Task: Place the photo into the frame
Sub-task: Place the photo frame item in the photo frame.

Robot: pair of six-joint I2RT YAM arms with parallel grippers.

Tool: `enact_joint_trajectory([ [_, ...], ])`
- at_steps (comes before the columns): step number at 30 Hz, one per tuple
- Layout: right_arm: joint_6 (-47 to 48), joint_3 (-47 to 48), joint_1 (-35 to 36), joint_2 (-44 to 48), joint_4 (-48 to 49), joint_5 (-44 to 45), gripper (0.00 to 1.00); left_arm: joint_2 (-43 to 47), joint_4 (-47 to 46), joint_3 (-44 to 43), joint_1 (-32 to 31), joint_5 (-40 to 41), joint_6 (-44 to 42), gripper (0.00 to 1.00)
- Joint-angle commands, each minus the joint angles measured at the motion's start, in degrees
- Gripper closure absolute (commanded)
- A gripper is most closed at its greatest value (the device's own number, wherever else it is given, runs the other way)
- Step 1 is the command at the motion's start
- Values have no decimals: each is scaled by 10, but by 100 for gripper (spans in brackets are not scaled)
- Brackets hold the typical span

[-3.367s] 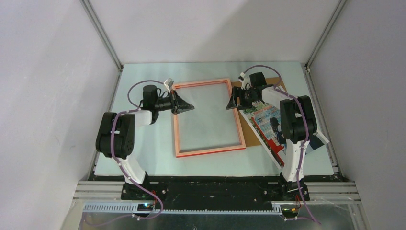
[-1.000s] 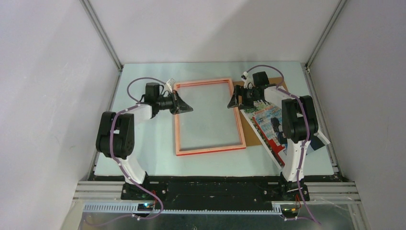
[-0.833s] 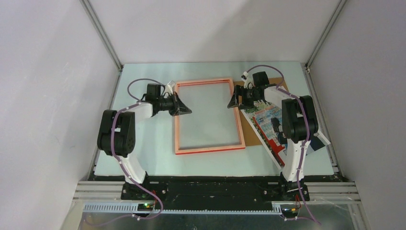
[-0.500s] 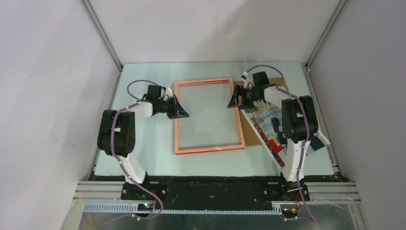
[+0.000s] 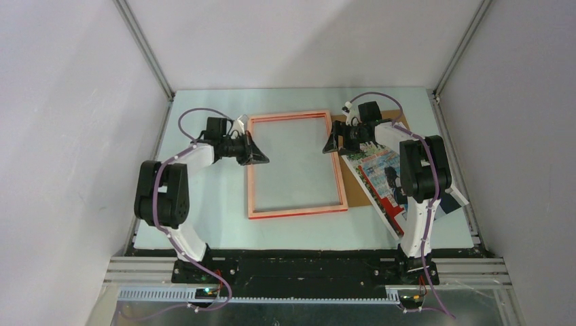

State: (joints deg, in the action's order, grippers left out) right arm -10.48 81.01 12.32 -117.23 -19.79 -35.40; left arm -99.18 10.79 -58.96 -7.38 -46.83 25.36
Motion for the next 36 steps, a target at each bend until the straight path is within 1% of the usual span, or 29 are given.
enact_joint_trajectory([
  [1, 5, 18, 5, -2, 6, -4, 17, 52, -27, -4, -3, -28, -22, 100],
  [9, 6, 19, 5, 0, 3, -3, 17, 63, -57, 8, -3, -53, 3, 100],
  [17, 5, 21, 5, -4, 4, -5, 17, 58, -127, 20, 1, -90, 55, 100],
  [21, 5, 21, 5, -4, 3, -5, 17, 47, -147, 14, 1, -91, 67, 100],
  [36, 8, 20, 9, -8, 4, -3, 18, 19, -174, 8, 2, -85, 84, 100],
])
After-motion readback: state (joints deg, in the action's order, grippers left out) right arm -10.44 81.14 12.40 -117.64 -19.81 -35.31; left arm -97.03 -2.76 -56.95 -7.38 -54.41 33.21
